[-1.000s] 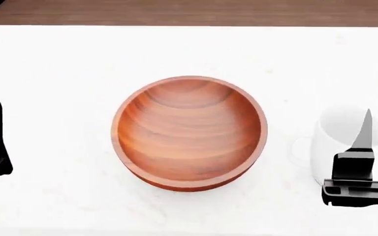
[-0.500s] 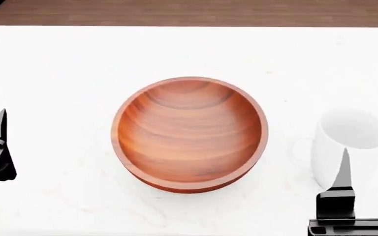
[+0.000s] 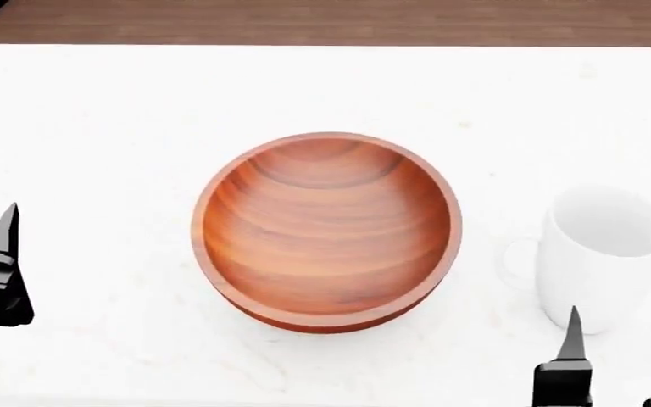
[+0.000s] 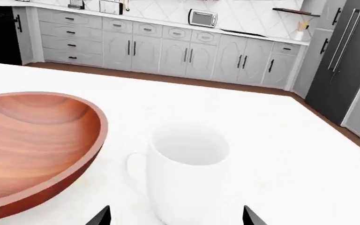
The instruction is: Place the cup inside the bowl on the dining table and move the bowl to any counter.
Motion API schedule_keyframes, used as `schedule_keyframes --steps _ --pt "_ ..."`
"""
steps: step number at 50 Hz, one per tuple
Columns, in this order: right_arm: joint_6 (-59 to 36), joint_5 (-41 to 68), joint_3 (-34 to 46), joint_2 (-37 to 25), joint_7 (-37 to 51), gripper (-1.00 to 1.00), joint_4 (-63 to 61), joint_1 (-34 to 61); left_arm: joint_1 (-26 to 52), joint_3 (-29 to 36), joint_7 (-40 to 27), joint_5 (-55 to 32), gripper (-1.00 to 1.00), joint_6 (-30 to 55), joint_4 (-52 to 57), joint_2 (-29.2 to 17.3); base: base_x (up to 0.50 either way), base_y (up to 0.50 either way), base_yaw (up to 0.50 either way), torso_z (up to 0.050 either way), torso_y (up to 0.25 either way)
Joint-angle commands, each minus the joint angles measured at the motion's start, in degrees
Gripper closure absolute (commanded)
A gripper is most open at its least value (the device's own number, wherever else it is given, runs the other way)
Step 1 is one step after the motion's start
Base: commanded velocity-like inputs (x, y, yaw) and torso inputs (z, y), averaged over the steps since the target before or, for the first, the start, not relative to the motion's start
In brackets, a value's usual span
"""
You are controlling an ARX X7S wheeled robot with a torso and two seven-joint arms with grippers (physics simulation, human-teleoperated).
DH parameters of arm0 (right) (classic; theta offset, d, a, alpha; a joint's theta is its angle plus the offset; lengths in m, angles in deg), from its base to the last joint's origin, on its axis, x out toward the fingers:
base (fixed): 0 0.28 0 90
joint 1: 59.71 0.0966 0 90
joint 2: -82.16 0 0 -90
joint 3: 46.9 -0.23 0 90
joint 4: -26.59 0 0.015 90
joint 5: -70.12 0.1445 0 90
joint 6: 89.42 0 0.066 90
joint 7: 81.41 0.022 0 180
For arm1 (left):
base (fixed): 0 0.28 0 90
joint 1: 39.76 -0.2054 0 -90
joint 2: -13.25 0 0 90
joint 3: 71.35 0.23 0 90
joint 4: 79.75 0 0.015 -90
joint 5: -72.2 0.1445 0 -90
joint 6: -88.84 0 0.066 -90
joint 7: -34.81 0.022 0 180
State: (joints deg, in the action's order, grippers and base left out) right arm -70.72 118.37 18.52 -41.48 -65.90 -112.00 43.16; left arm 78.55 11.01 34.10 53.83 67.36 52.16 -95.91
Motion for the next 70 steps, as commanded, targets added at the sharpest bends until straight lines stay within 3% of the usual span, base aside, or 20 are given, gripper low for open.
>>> schedule_keyframes --steps 1,18,37,70 --pt "5.85 -4.72 3.52 0.67 -1.04 -1.0 7.77 -0.34 -1.51 -0.33 0.4 0.1 -1.0 -1.86 -0.02 -0.19 0.0 0.0 0.0 0.0 0.0" --pt "9.26 -10.41 14.23 -0.25 -2.72 -1.0 18.48 6.3 -1.07 -0.62 0.04 -0.16 -1.0 -1.35 0.31 -0.91 0.0 0.0 0.0 0.0 0.0" --pt "17.11 -15.95 18.84 1.64 -3.53 -1.0 27.24 7.91 -0.73 -0.69 -0.19 -0.74 -1.0 -0.7 0.77 -1.43 0.0 0.0 0.0 0.0 0.0" --pt "22.34 -19.33 22.82 2.75 -5.04 -1.0 35.71 10.6 -2.68 -0.87 -0.31 -0.95 -1.0 -2.83 -0.42 -2.0 0.0 0.0 0.0 0.0 0.0"
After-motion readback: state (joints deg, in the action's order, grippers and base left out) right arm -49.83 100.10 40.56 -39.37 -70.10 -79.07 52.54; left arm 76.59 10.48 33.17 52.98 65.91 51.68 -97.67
